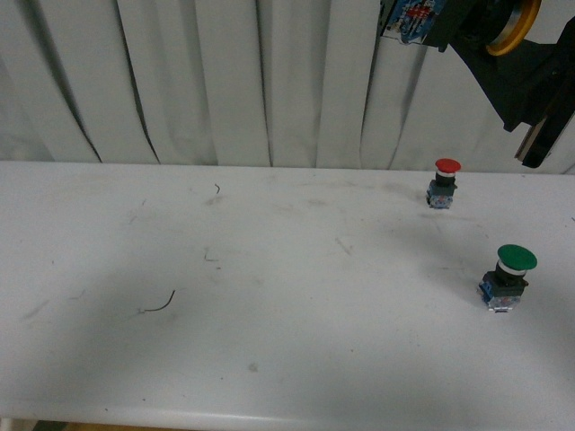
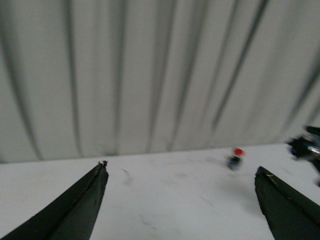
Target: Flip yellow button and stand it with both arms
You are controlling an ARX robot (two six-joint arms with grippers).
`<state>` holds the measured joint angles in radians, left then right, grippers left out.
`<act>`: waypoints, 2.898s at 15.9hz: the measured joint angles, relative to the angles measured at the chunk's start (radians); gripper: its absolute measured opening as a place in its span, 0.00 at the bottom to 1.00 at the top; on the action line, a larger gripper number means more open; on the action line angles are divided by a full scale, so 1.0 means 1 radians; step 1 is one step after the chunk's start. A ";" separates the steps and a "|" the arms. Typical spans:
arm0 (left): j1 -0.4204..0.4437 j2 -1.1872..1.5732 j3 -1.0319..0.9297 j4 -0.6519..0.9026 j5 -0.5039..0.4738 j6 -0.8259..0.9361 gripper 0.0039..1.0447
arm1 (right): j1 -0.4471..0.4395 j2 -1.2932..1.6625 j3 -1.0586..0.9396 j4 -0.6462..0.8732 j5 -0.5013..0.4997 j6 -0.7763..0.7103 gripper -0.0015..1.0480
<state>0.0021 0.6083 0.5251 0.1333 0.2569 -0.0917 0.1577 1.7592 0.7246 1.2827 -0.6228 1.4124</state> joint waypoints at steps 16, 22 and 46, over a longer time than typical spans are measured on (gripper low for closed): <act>-0.002 -0.346 -0.454 0.053 -0.257 0.077 0.01 | -0.014 0.000 0.000 0.001 -0.005 0.000 0.31; -0.002 -0.418 -0.484 0.013 -0.257 0.077 0.01 | -0.013 0.000 0.000 0.001 -0.005 0.000 0.31; -0.002 -0.599 -0.516 -0.137 -0.257 0.078 0.94 | -0.202 0.055 0.389 -0.820 0.543 -1.168 0.31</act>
<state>-0.0002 0.0090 0.0093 -0.0032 -0.0006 -0.0139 -0.0444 1.8145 1.1133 0.4625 -0.0795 0.2447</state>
